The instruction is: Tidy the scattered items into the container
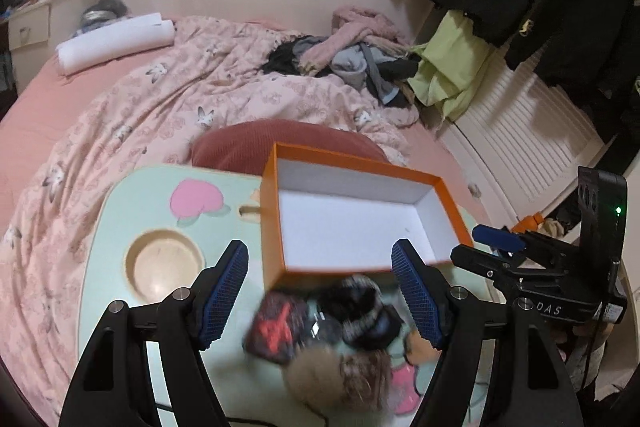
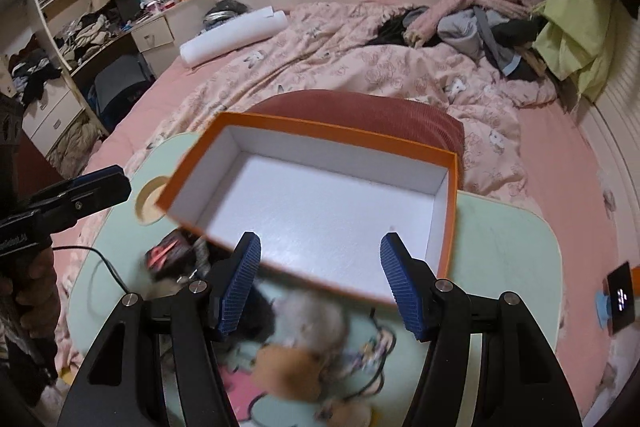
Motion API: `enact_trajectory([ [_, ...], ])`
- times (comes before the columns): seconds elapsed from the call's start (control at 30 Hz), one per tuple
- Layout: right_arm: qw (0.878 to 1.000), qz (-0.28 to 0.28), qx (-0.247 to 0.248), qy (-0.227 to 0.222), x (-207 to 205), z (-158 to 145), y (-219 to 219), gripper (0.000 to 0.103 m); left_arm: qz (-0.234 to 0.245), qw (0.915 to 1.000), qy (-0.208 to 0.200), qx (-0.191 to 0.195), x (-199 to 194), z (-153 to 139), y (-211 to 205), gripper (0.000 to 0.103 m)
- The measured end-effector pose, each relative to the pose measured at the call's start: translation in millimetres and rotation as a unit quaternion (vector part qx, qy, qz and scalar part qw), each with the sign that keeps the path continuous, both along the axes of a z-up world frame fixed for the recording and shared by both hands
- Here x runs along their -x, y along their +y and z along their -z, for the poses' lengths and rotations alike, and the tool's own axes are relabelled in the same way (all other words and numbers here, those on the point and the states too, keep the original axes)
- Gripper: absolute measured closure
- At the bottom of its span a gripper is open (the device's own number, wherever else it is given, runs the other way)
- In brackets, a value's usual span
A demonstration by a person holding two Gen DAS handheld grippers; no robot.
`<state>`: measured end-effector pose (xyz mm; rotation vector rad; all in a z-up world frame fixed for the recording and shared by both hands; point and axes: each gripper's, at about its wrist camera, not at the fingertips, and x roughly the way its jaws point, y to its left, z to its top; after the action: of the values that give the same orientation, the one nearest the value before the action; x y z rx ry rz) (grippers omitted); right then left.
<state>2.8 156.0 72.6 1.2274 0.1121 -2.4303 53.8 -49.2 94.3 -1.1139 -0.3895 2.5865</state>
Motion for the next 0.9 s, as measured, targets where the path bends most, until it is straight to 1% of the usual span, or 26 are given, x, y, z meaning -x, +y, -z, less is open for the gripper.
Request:
enact_trajectory([
  [0.07, 1.000, -0.002, -0.007, 0.010, -19, -3, -2, 0.040, 0.006, 1.0000, 0.001, -0.002, -17, 1, 3, 0.029],
  [0.13, 1.000, -0.001, -0.007, 0.014, -35, -2, -2, 0.040, 0.015, 0.9999, -0.001, 0.006, -32, 6, 7, 0.029],
  [0.27, 1.000, 0.012, 0.020, 0.011, -67, 9, -1, 0.040, 0.034, 0.9992, -0.014, 0.015, -65, 22, 12, 0.029],
  [0.3, 0.999, 0.019, 0.019, 0.017, -79, 15, -1, 0.040, 0.039, 0.9990, -0.015, 0.018, -72, 26, 14, 0.029],
  [0.47, 0.996, 0.042, -0.009, 0.075, -130, 37, 0, 0.040, 0.044, 0.9964, -0.008, 0.072, -109, 56, 33, 0.029],
  [0.53, 0.994, 0.054, -0.012, 0.091, -145, 45, 4, 0.040, 0.044, 0.9956, -0.004, 0.083, -116, 66, 38, 0.029],
  [0.63, 0.993, 0.079, -0.008, 0.092, -155, 59, 13, 0.039, 0.029, 0.9942, 0.001, 0.103, -120, 83, 41, 0.029],
  [0.67, 0.993, 0.084, -0.006, 0.084, -155, 65, 15, 0.035, 0.019, 0.9936, 0.000, 0.111, -119, 88, 42, 0.029],
  [0.7, 0.993, 0.088, -0.008, 0.074, -154, 70, 16, 0.034, 0.012, 0.9927, 0.002, 0.120, -118, 93, 42, 0.029],
  [0.73, 0.993, 0.093, -0.014, 0.065, -153, 75, 16, 0.034, 0.008, 0.9916, 0.011, 0.129, -118, 95, 43, 0.022],
  [0.77, 0.994, 0.098, -0.021, 0.052, -150, 81, 17, 0.034, 0.005, 0.9899, 0.016, 0.141, -118, 98, 44, 0.014],
  [0.8, 0.994, 0.098, -0.023, 0.043, -148, 86, 19, 0.033, 0.001, 0.9877, 0.021, 0.155, -118, 101, 45, 0.009],
  [0.83, 0.994, 0.099, -0.028, 0.035, -146, 91, 19, 0.027, 0.000, 0.9846, 0.025, 0.173, -118, 106, 48, 0.000],
  [0.87, 0.993, 0.105, -0.044, 0.041, -143, 95, 17, 0.007, 0.001, 0.9816, 0.035, 0.188, -118, 109, 51, 0.000],
  [0.9, 0.992, 0.113, -0.047, 0.043, -143, 100, 18, 0.000, 0.004, 0.9814, 0.044, 0.187, -120, 110, 52, 0.000],
])
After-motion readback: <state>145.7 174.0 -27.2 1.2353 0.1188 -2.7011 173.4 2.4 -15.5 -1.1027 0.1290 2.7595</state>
